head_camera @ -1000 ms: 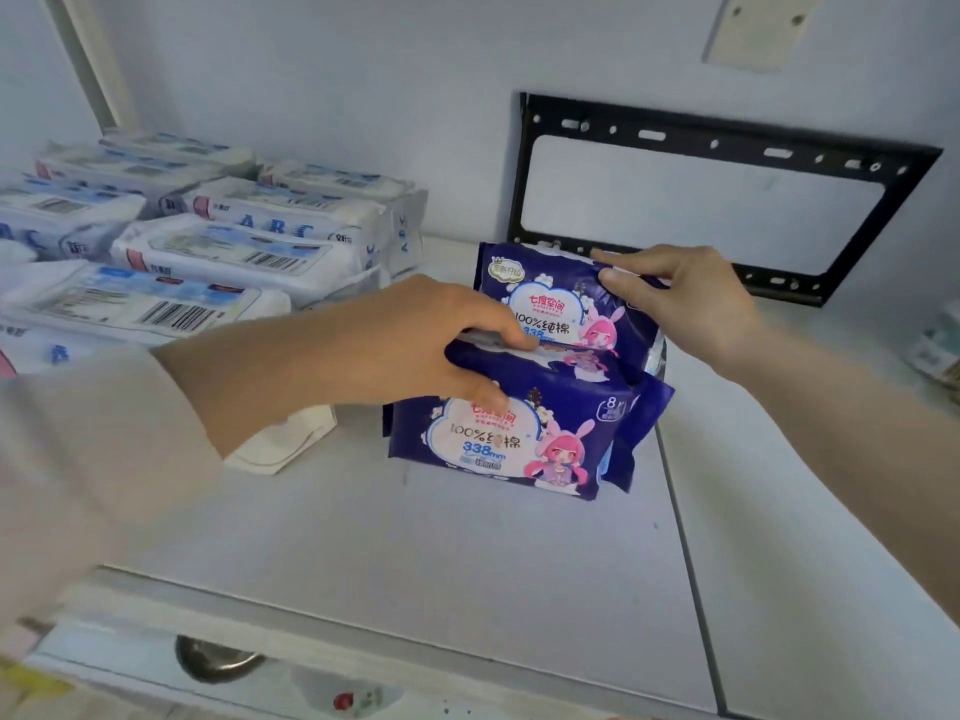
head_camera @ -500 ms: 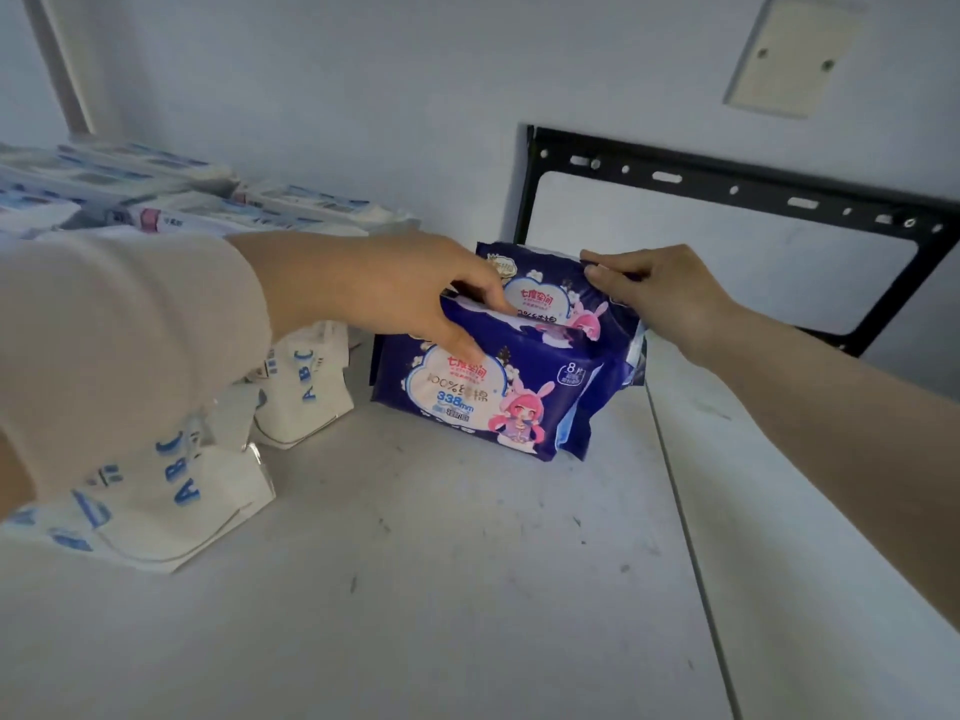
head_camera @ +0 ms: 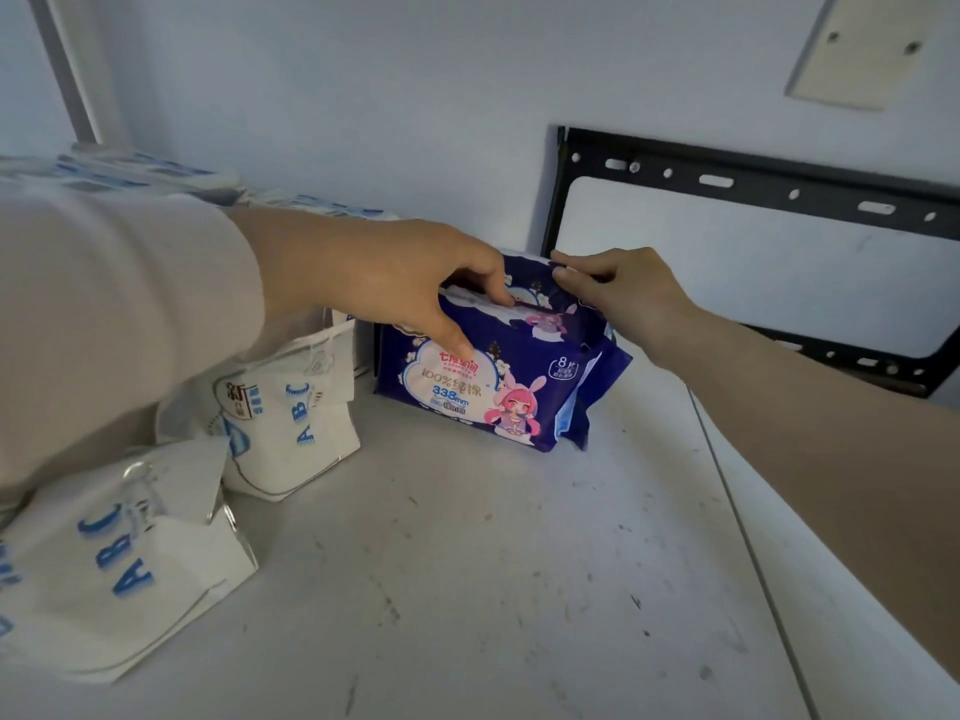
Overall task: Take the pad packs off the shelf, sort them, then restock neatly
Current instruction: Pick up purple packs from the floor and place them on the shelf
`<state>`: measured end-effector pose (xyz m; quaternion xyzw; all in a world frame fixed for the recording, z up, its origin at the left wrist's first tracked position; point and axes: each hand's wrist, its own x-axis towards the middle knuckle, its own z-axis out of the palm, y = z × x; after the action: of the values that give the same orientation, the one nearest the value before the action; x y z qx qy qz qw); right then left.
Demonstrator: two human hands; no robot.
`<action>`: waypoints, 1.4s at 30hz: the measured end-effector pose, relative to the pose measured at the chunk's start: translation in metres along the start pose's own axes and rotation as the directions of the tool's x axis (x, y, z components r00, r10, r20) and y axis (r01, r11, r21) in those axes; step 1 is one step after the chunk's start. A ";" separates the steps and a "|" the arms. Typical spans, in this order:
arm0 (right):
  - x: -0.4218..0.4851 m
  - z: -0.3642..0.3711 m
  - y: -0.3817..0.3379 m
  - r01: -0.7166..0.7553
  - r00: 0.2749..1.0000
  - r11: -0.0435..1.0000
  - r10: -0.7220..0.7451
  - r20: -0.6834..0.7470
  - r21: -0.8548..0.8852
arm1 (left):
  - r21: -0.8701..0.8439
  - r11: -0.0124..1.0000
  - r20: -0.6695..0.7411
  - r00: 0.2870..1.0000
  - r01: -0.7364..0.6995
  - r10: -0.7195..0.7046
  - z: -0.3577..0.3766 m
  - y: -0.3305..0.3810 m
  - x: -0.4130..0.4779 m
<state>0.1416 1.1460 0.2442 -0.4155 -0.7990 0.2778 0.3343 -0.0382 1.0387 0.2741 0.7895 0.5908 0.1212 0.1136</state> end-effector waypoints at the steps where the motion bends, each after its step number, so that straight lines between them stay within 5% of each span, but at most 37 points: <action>1: 0.001 0.002 -0.001 0.011 1.000 1.000 -0.011 0.004 -0.002 | 0.004 1.000 0.002 1.000 0.000 0.000 -0.001 -0.001 0.000; 10: 0.007 0.010 -0.008 -0.096 0.990 0.986 0.080 0.118 0.137 | 0.002 1.000 0.000 1.000 -0.021 0.021 0.000 0.000 -0.001; 22: 0.004 0.004 -0.013 -0.120 0.981 0.992 0.114 0.156 0.032 | 0.073 0.996 0.006 0.999 0.047 -0.048 -0.001 0.006 0.001; 32: -0.060 -0.015 -0.064 0.033 0.996 0.959 -0.054 -0.068 -0.281 | 0.141 0.975 -0.235 0.963 0.170 -0.134 -0.015 0.042 -0.045; 38: -0.143 -0.006 -0.112 0.003 0.984 0.887 -0.086 -0.159 -0.463 | 0.322 0.933 -0.331 0.943 0.160 -0.048 -0.016 0.072 -0.112; 42: -0.204 0.005 -0.145 -0.043 0.975 0.859 -0.075 -0.208 -0.511 | 0.282 0.952 -0.378 0.926 0.120 -0.005 -0.020 0.089 -0.173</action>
<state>0.1561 0.8995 0.2837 -0.5109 -0.8053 0.0049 0.3009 -0.0117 0.8488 0.3119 0.7407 0.6381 0.1740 -0.1180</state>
